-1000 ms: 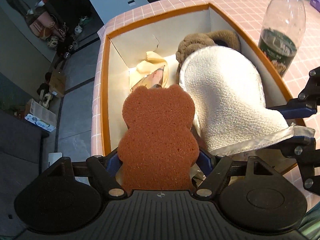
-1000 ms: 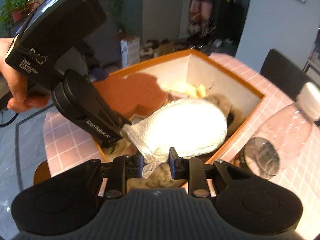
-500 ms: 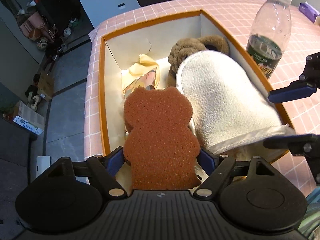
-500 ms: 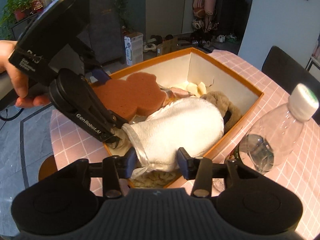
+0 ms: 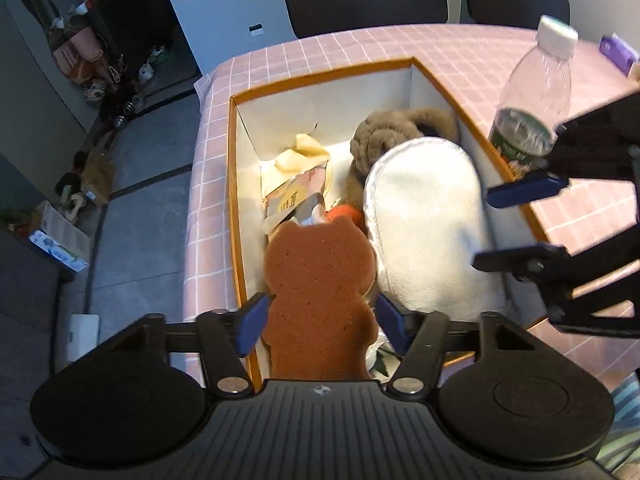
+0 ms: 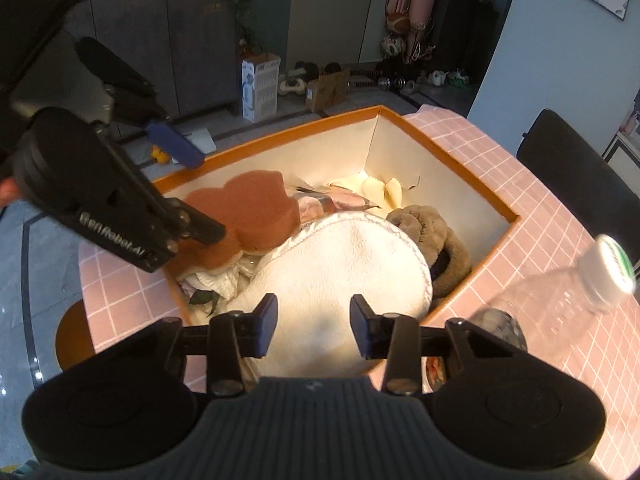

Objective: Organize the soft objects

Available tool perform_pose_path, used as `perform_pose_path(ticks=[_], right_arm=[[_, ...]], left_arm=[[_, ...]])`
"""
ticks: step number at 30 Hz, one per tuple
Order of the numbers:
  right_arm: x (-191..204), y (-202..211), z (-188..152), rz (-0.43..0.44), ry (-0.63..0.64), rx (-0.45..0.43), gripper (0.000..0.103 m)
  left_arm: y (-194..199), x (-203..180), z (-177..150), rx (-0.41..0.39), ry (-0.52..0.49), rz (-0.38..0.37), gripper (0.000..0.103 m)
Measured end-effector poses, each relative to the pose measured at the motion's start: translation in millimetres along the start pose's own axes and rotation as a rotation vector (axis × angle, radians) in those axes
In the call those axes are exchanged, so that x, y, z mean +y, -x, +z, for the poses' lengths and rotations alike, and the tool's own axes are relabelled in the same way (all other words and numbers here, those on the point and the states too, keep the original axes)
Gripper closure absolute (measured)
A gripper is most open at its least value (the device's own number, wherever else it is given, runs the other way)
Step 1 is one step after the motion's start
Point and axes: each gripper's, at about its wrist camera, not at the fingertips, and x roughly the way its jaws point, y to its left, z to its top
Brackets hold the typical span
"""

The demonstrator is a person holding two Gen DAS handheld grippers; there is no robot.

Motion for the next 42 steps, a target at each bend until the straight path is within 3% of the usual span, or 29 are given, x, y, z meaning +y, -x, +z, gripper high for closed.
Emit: perform_pose_path(ticks=[1, 4, 7, 14, 19, 24, 29, 35, 42], right_arm=[[-1.0, -5.8, 3.7, -0.001, 0.004, 0.013, 0.067], [0.4, -24.2, 7.1, -0.013, 0.011, 0.048, 0.074], [-1.4, -38.6, 8.7, -0.007, 0.001, 0.083, 0.08], [1.5, -66.6, 6.0, -0.007, -0.018, 0.135, 0.08], [3.7, -49.9, 1.7, -0.014, -0.041, 0.084, 0.08], [11.0, 1.3, -9.8, -0.057, -0.026, -0.045, 0.08], [14.1, 63.3, -30.6, -0.099, -0.054, -0.207, 0.079], [14.0, 140.9, -70.2, -0.224, -0.166, -0.435, 0.055], [27.6, 208.7, -140.7, -0.433, -0.278, -0.619, 0.027]], left_arm=[[-4.2, -0.9, 0.2, 0.011, -0.001, 0.004, 0.05], [-14.0, 0.7, -0.7, 0.015, 0.013, 0.003, 0.058], [-19.6, 4.0, -4.8, 0.02, 0.034, -0.017, 0.059], [-27.6, 6.8, -7.9, 0.006, 0.073, -0.033, 0.058], [-18.8, 3.9, -13.1, -0.034, 0.089, -0.02, 0.058], [12.5, -4.7, -25.2, -0.163, 0.113, -0.041, 0.058], [55.4, -34.4, -35.9, -0.357, 0.068, 0.023, 0.058], [103.6, -63.0, -46.8, -0.625, 0.105, -0.013, 0.057], [128.8, -98.5, -64.0, -0.846, 0.175, 0.014, 0.052]])
